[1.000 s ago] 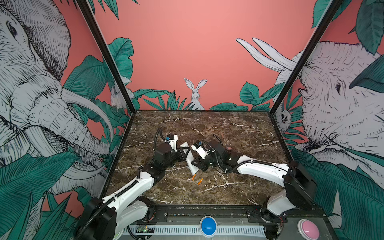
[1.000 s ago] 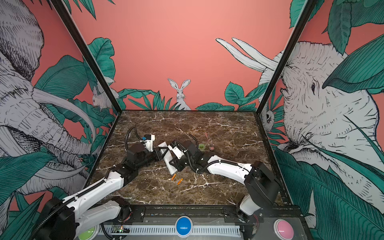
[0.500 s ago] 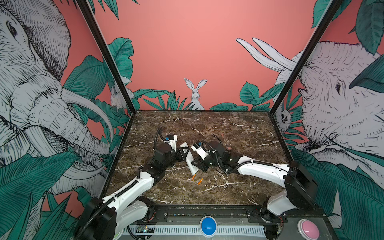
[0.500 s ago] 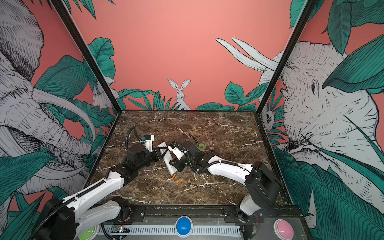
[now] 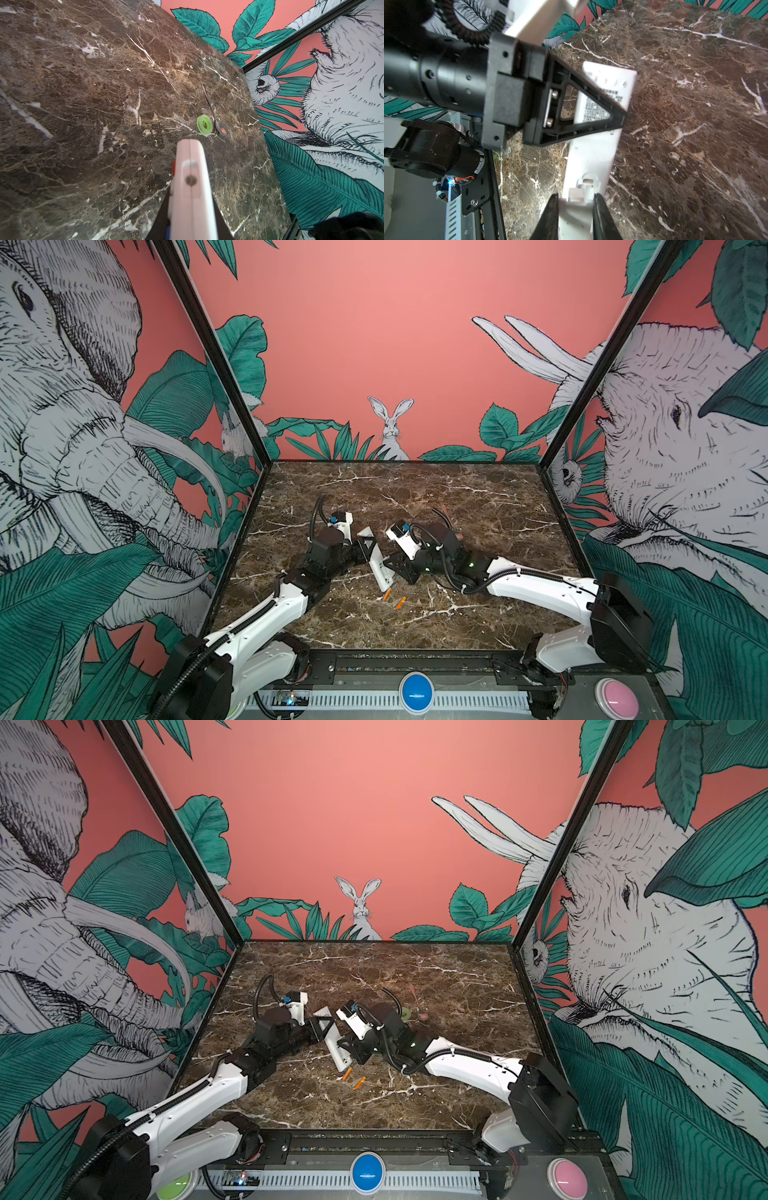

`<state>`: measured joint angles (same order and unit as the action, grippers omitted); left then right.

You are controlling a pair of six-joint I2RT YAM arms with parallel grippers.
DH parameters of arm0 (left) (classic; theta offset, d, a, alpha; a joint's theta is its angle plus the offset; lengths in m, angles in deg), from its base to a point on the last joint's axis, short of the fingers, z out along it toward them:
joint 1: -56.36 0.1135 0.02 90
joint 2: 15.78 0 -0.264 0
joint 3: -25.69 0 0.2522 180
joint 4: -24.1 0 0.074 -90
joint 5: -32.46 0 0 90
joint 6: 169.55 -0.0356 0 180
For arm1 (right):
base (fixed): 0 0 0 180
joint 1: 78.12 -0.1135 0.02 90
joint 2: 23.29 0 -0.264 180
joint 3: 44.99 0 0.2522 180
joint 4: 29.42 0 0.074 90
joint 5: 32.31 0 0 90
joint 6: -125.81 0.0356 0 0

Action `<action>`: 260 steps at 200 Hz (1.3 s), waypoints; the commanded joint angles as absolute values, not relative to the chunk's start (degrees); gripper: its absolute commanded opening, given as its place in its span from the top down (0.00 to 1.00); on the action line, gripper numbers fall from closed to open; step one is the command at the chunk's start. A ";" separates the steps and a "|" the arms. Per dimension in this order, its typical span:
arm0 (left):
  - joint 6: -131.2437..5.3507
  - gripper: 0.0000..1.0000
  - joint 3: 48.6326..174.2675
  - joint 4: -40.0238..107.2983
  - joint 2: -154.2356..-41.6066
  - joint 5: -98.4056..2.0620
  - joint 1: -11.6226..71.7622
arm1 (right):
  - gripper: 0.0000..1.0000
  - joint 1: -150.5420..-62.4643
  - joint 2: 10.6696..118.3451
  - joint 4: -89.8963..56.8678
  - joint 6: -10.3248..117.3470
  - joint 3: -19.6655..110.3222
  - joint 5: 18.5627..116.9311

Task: Load the batteries into the remote control
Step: 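Pull the battery cover off the remote with the right gripper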

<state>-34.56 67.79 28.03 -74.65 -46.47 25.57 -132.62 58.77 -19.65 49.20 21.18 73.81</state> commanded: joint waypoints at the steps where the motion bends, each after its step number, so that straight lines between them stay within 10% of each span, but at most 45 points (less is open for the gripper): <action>1: -35.73 1.00 67.26 28.55 -71.94 -47.06 26.15 | 0.89 -131.28 55.30 -16.73 50.72 18.92 69.85; 260: -46.95 1.00 60.92 32.04 -58.82 -33.81 29.94 | 0.81 -127.26 65.80 -1.60 57.14 11.14 54.68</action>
